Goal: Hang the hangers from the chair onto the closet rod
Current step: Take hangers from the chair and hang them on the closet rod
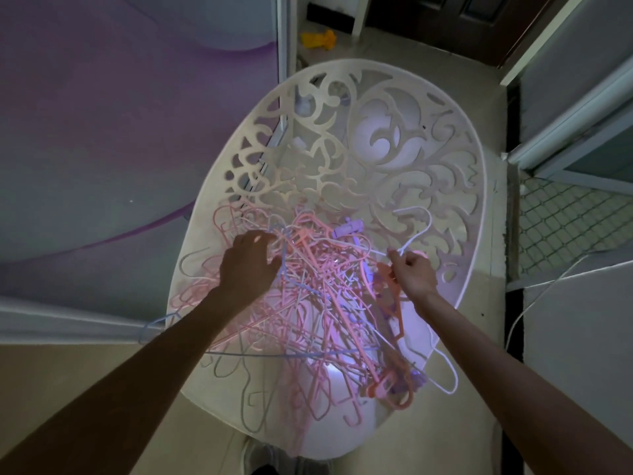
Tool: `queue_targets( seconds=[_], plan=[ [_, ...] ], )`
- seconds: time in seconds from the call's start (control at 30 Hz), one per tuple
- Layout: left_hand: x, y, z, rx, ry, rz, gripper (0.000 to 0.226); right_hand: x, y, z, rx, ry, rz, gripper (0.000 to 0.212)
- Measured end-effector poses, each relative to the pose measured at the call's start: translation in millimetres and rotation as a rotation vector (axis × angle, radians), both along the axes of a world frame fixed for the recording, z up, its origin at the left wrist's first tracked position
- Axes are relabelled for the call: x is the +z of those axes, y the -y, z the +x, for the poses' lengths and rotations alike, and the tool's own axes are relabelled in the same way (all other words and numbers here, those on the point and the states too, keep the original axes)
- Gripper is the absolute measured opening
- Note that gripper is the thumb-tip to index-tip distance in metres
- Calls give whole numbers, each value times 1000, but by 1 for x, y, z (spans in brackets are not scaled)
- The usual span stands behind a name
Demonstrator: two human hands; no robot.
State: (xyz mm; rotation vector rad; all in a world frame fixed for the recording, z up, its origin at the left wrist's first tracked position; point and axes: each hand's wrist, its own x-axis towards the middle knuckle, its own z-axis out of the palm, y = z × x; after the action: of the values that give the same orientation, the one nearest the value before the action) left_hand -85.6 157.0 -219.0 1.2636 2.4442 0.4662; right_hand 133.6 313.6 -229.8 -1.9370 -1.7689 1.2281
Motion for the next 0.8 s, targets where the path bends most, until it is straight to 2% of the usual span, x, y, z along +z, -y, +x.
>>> queue_targets(
  seconds=[0.1, 0.2, 0.27, 0.37, 0.47, 0.57, 0.7, 0.8],
  plan=[
    [-7, -35, -6, -87, -71, 20, 41, 1, -10, -10, 52, -81, 16, 29],
    [-9, -68, -8, -41, -86, -51, 39, -4, -16, -9, 128, -113, 59, 32],
    [-11, -86, -9, -59, -69, -162, 39, -8, -20, -7, 162, -134, 61, 34],
    [-17, -97, -20, -112, 40, -278, 37, -8, -29, -12, 192, -278, -39, 24],
    [-22, -94, -34, -111, 162, -285, 31, -4, -32, -11, 217, -377, -104, 16],
    [-21, -91, -41, -66, 137, -278, 26, 1, -34, -8, 230, -431, -123, 17],
    [-25, -90, -36, 42, 168, -203, 37, 3, -39, -8, 324, -281, 96, 24],
    [-23, -83, -33, 58, 186, -70, 42, 7, -44, -8, 350, -201, 151, 21]
  ],
)
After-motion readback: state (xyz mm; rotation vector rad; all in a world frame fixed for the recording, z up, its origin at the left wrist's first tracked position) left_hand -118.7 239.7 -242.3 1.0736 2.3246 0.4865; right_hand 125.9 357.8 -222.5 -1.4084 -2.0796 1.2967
